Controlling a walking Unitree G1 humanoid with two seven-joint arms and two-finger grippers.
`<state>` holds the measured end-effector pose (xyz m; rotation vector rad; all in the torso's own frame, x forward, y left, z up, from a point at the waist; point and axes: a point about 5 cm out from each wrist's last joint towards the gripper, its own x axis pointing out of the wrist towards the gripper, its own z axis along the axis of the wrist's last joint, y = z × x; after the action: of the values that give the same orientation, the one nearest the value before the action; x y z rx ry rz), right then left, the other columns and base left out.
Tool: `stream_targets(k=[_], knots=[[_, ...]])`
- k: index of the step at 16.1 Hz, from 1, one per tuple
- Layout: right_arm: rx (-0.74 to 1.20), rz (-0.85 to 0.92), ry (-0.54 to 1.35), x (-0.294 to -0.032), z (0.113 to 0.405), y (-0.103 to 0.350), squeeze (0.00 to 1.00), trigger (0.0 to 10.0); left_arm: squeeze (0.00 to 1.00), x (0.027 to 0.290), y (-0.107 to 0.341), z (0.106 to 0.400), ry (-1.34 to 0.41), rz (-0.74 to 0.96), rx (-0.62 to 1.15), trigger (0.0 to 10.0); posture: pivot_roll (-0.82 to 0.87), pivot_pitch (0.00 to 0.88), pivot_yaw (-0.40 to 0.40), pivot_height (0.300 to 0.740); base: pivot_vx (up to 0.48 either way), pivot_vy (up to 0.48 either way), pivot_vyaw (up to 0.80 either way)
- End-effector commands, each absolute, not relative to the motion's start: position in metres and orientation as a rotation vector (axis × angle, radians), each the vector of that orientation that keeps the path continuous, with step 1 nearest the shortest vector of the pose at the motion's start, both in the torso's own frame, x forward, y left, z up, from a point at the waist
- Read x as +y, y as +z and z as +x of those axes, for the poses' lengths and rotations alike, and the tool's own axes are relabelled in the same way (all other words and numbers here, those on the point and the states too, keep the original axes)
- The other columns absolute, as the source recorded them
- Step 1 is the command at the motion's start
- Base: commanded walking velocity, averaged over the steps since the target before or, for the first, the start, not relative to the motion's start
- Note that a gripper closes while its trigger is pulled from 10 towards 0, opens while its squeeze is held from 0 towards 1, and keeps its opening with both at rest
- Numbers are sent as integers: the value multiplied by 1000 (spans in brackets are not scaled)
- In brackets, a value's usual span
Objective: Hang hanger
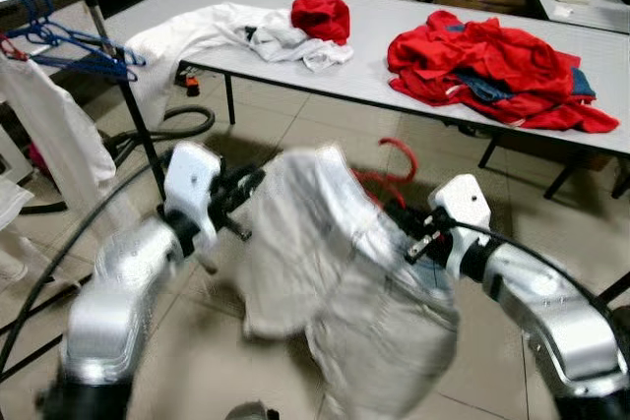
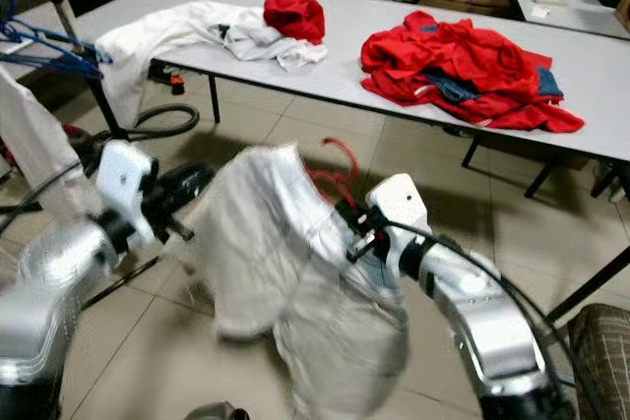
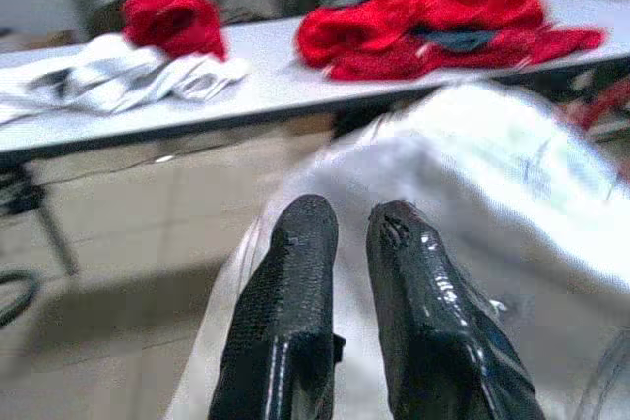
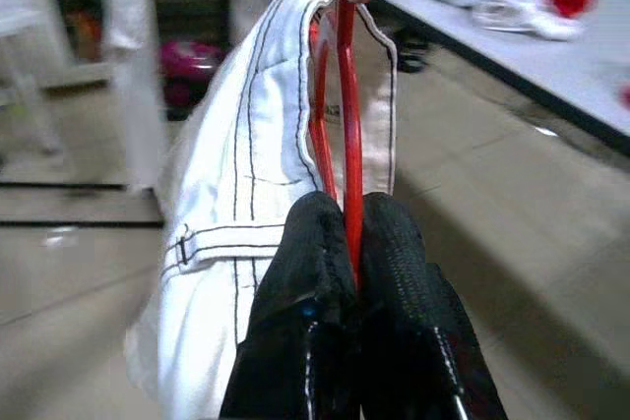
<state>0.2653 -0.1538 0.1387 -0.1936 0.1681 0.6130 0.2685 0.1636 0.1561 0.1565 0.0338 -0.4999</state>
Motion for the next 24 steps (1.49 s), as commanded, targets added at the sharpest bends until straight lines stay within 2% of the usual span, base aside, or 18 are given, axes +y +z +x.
stream_targets(k=[1,5,11,14,19,22,24], knots=[[64,-232,527,-159,269,156,0,10000,0,160,150,264,-447,194,43,10000,16,0,-13,740,0,0,0],[38,-335,477,-150,272,154,0,10000,0,159,138,256,-318,207,55,10000,29,7,-32,740,0,0,0],[28,-228,378,-151,276,154,0,10000,0,152,142,259,-258,183,41,10000,35,15,-38,740,0,0,800],[52,-217,258,-169,278,149,0,10000,0,149,140,255,-226,146,61,10000,38,26,-59,740,0,0,800],[102,-122,271,-170,278,142,0,10000,0,153,136,251,-170,180,90,10000,67,39,-95,740,0,0,800],[116,-115,250,-172,278,141,0,10000,0,147,146,262,-192,152,59,10000,28,55,-66,740,0,0,800],[131,-87,218,-176,272,139,0,10000,0,145,143,264,-212,150,73,10000,13,29,-47,740,0,0,800]])
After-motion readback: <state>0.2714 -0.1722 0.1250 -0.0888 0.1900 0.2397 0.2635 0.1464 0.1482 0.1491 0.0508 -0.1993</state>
